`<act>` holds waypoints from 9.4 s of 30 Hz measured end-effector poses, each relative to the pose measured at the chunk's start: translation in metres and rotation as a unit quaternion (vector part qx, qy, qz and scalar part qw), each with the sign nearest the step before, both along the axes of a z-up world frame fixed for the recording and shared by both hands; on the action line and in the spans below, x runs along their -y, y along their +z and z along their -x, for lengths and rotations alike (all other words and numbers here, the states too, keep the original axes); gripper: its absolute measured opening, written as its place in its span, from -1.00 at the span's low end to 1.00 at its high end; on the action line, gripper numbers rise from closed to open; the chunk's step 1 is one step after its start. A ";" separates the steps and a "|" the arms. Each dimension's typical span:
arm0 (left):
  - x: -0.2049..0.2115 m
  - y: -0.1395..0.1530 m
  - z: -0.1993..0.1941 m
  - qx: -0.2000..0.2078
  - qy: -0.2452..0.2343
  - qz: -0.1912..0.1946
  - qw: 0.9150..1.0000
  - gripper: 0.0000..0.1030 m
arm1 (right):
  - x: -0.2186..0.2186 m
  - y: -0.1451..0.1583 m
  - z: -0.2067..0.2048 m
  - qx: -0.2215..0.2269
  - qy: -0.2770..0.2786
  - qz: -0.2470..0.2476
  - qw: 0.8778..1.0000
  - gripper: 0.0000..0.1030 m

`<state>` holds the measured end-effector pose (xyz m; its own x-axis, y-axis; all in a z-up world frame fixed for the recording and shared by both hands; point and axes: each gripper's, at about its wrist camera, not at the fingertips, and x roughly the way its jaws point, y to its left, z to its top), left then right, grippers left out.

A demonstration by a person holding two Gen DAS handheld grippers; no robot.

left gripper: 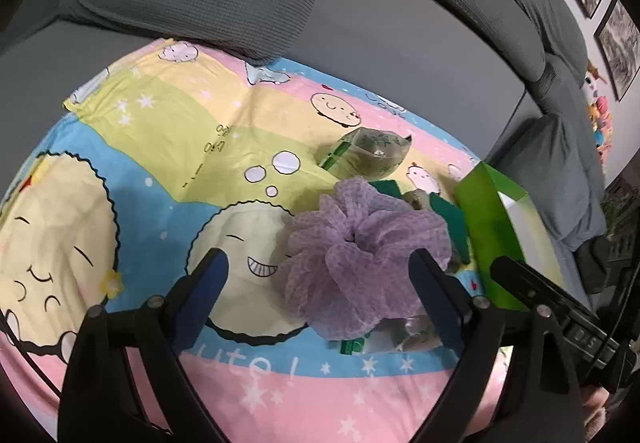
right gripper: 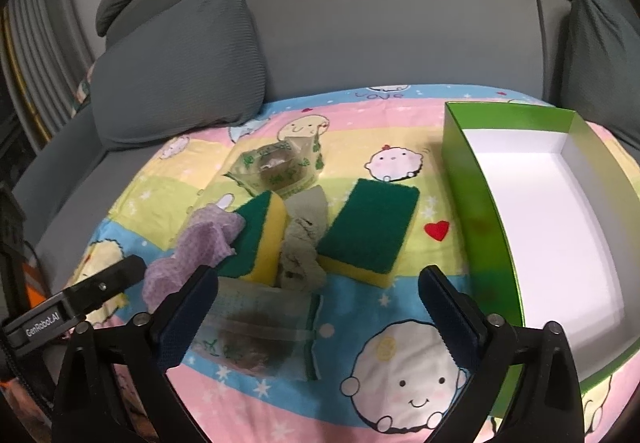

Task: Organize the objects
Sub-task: 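Grasp the purple mesh bath puff with the left gripper and lift it, then carry the purple bath puff over the white box with the left gripper, then open the left gripper to drop the bath puff into the box, then grasp the clear plastic bag with the right gripper and lift it, then carry the clear plastic bag over the white box with the right gripper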

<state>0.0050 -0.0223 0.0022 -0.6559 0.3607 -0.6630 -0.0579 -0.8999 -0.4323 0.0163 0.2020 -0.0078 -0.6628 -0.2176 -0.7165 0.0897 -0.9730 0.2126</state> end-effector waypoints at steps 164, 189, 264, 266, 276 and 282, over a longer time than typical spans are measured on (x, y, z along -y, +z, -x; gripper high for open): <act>-0.071 0.036 -0.031 0.001 -0.070 0.022 0.997 0.59 | -0.092 0.052 -0.037 -0.003 -0.010 0.140 0.990 0.69; -0.048 -0.051 -0.013 0.088 -0.080 -0.086 0.989 0.58 | -0.010 -0.037 0.024 0.141 0.044 0.134 0.980 0.69; -0.120 0.068 -0.068 -0.091 -0.166 -0.035 0.981 -0.04 | -0.050 0.051 -0.026 -0.014 0.086 0.198 0.976 0.39; -0.122 0.070 -0.069 -0.094 -0.167 -0.032 0.981 -0.04 | -0.052 0.053 -0.027 -0.018 0.084 0.200 0.976 0.39; -0.133 0.079 -0.072 -0.106 -0.181 -0.025 0.978 -0.04 | -0.064 0.062 -0.036 -0.034 0.075 0.207 0.975 0.39; -0.141 0.087 -0.075 -0.115 -0.190 -0.020 0.975 -0.04 | -0.073 0.067 -0.040 -0.045 0.069 0.211 0.974 0.39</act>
<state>0.0797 0.1190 0.0893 -0.5992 0.6289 -0.4954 -0.4835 -0.7775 -0.4021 0.0564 0.2748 0.0593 -0.6628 -0.5718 -0.4834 0.2508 -0.7778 0.5763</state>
